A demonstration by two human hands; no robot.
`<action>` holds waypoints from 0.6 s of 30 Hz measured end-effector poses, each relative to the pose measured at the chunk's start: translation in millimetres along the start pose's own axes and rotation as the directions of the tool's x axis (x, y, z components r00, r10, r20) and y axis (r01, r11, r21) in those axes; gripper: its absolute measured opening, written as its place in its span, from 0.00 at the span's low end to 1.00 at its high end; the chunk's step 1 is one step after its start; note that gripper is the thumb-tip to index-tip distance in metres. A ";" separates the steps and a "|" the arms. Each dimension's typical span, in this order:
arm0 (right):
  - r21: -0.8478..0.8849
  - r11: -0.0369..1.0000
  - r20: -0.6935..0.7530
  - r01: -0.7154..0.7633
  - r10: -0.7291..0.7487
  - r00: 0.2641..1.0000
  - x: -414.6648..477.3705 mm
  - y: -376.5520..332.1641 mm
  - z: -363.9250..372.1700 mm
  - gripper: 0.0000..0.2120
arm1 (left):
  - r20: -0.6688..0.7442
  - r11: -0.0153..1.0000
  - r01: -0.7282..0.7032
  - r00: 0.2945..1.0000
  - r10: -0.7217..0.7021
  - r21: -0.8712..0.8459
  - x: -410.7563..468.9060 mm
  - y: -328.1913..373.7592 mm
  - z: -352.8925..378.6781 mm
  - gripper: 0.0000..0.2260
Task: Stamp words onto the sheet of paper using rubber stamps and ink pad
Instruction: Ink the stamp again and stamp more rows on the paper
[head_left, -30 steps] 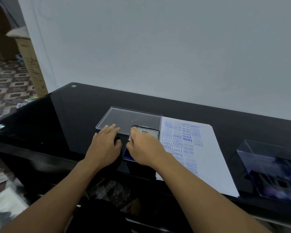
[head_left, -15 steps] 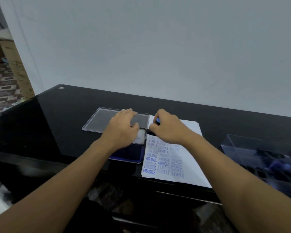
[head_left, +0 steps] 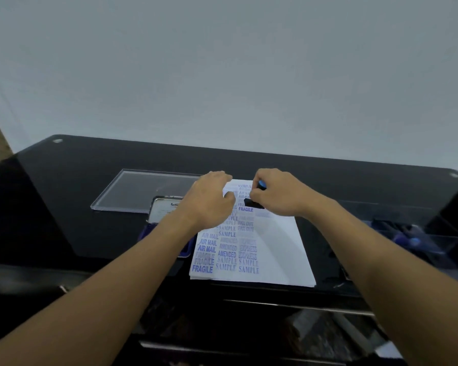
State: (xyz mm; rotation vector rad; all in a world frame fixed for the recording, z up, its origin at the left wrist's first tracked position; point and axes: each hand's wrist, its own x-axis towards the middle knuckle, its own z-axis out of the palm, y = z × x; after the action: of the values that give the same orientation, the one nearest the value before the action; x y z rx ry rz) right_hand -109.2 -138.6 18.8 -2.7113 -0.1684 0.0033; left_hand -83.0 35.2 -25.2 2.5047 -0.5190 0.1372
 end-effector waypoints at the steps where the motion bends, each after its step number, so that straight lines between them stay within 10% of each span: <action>1: -0.002 1.000 -0.001 0.003 -0.003 1.000 0.6 3.3 -0.7 0.04 | 0.011 1.000 -0.004 1.000 0.004 0.000 1.4 2.1 2.8 0.22; 18: -0.082 0.990 0.152 -0.117 0.128 0.980 23.6 41.9 16.2 0.13 | 0.176 0.989 -0.031 0.984 0.004 0.147 28.4 -4.2 78.8 0.21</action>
State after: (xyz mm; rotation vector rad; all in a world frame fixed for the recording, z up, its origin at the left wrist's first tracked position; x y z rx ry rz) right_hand -81.3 -167.0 -12.6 -2.7895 -0.0474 0.2519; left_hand -56.4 -14.8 -87.0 2.6743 -0.6231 -0.0403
